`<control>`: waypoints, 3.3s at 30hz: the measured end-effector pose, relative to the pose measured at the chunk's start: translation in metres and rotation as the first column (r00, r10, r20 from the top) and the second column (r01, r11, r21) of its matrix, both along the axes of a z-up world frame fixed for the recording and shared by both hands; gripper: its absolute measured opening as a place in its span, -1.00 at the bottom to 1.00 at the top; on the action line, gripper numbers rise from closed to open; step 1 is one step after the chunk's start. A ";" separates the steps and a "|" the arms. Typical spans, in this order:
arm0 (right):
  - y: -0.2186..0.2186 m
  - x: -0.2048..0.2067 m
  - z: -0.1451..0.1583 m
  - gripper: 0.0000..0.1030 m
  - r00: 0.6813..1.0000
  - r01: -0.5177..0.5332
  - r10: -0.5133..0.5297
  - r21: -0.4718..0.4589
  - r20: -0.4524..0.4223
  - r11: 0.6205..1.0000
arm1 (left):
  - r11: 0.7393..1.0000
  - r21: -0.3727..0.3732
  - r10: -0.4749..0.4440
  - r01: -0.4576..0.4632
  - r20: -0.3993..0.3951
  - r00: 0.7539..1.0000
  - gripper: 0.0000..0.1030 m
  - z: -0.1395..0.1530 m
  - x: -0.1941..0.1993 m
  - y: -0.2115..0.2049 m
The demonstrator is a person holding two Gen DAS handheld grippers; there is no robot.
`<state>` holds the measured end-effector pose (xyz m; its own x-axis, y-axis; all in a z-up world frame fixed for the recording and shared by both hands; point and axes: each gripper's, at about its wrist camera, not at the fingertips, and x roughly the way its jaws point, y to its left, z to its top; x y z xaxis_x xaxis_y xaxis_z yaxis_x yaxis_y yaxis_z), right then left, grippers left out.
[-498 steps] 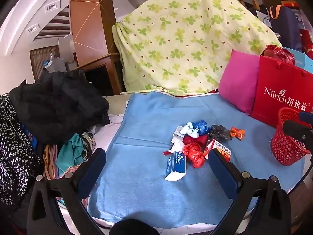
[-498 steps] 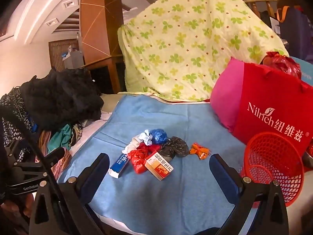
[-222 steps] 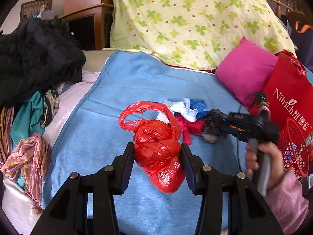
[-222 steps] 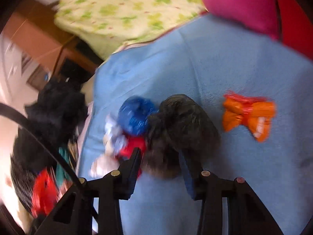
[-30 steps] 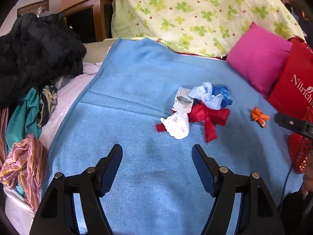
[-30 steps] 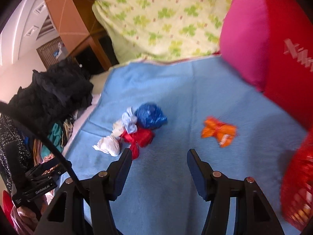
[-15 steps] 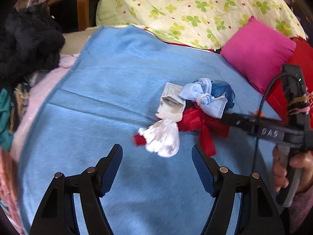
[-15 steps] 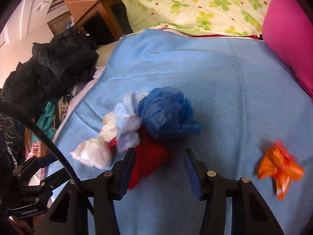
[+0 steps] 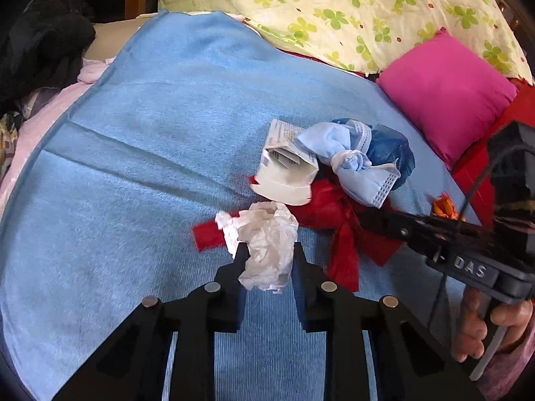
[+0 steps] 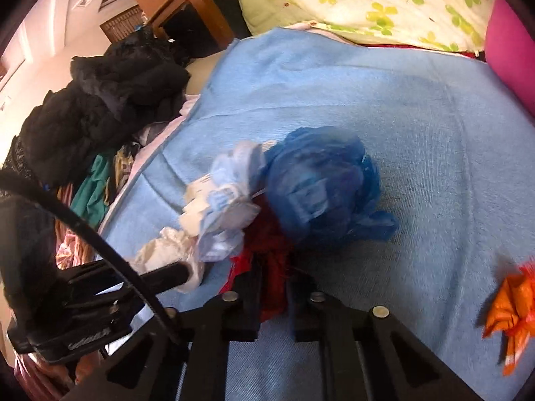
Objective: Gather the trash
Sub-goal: 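Grasp the white tissue with the left tool while the right tool grasps the red cloth, then lift the red cloth with the right tool toward the basket while the left tool holds the tissue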
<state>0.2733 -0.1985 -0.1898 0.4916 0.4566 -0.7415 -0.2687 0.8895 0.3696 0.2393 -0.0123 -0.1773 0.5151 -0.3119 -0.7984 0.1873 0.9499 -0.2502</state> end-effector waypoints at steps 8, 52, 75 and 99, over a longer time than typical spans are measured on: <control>-0.013 -0.059 0.028 -0.81 0.998 0.047 -0.047 0.012 0.046 0.999 | 0.999 0.048 0.011 -0.012 0.027 1.000 -0.52 0.033 -0.042 0.005; -0.042 -0.164 0.014 -0.42 0.981 0.196 -0.195 -0.078 0.021 0.978 | 0.996 0.068 -0.058 0.049 0.137 0.989 -0.51 0.091 -0.117 -0.013; -0.036 -0.272 0.183 -0.42 0.882 0.253 -0.248 0.040 0.400 0.967 | 0.994 0.050 -0.105 0.094 0.341 0.934 -0.51 0.171 -0.191 -0.006; -0.051 -0.287 0.195 -0.42 0.859 0.253 -0.259 0.073 0.441 0.965 | 0.988 0.087 -0.146 0.124 0.342 0.928 -0.51 0.173 -0.194 -0.023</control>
<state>-0.0139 -0.2493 0.0048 0.8676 0.2768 -0.4130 -0.1701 0.9458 0.2766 0.0454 -0.0357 -0.0043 0.7193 -0.3533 -0.5981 0.3793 0.9211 -0.0879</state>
